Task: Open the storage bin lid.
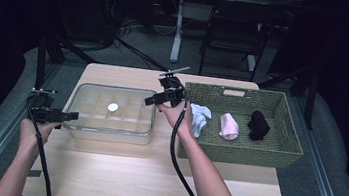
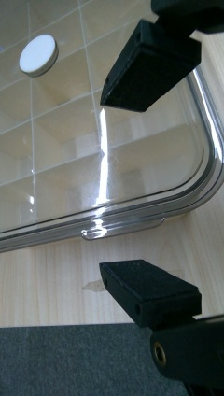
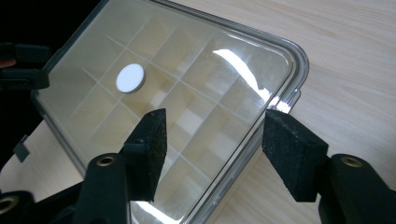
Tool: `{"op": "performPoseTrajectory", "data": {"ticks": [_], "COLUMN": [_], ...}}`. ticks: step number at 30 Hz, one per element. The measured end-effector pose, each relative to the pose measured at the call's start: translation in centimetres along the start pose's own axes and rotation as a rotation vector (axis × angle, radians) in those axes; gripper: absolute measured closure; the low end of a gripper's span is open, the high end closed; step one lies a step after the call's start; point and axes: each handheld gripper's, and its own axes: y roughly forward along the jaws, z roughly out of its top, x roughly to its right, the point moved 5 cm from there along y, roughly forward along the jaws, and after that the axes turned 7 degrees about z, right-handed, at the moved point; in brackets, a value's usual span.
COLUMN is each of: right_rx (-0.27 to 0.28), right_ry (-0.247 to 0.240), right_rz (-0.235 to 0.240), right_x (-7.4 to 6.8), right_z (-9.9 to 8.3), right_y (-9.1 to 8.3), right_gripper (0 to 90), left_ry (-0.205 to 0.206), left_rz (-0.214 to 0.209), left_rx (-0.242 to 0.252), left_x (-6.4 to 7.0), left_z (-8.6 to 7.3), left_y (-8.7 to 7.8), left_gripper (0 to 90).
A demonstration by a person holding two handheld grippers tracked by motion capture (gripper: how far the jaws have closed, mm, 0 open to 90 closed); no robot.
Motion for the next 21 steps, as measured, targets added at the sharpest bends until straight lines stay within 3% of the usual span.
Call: {"op": "performPoseTrajectory", "data": {"ticks": [6, 7, 10, 14, 19, 21], "right_rx": [-0.01, -0.004, -0.023, -0.056, -0.072, -0.068], "right_ry": [0.048, 0.074, 0.078, 0.105, 0.138, 0.166], "right_rz": [-0.023, -0.026, -0.03, -0.062, -0.103, -0.092], "right_x": [1.0, 1.4, 1.7, 2.4, 2.7, 2.9], "right_z": [0.3, 0.4, 0.4, 0.2, 0.6, 0.7], "right_y": [0.8, 1.1, 1.5, 2.2, 2.6, 2.8], "right_gripper": [45.2, 45.2, 44.8, 45.5, 46.1, 46.5], "left_ry": [-0.008, -0.014, -0.015, -0.029, -0.016, -0.02], "left_rz": [0.001, -0.002, -0.005, -0.011, -0.02, -0.024], "left_rx": [0.001, 0.0, -0.006, 0.002, -0.005, 0.001], "left_x": [-0.2, -0.2, -0.4, -0.4, -0.2, -0.3], "left_z": [0.0, 0.0, -0.1, -0.1, -0.1, -0.1], "left_y": [0.0, 0.1, 0.2, 0.2, 0.1, 0.2], "left_gripper": [26.6, 28.0, 33.5, 36.1, 39.0, 38.9]}}
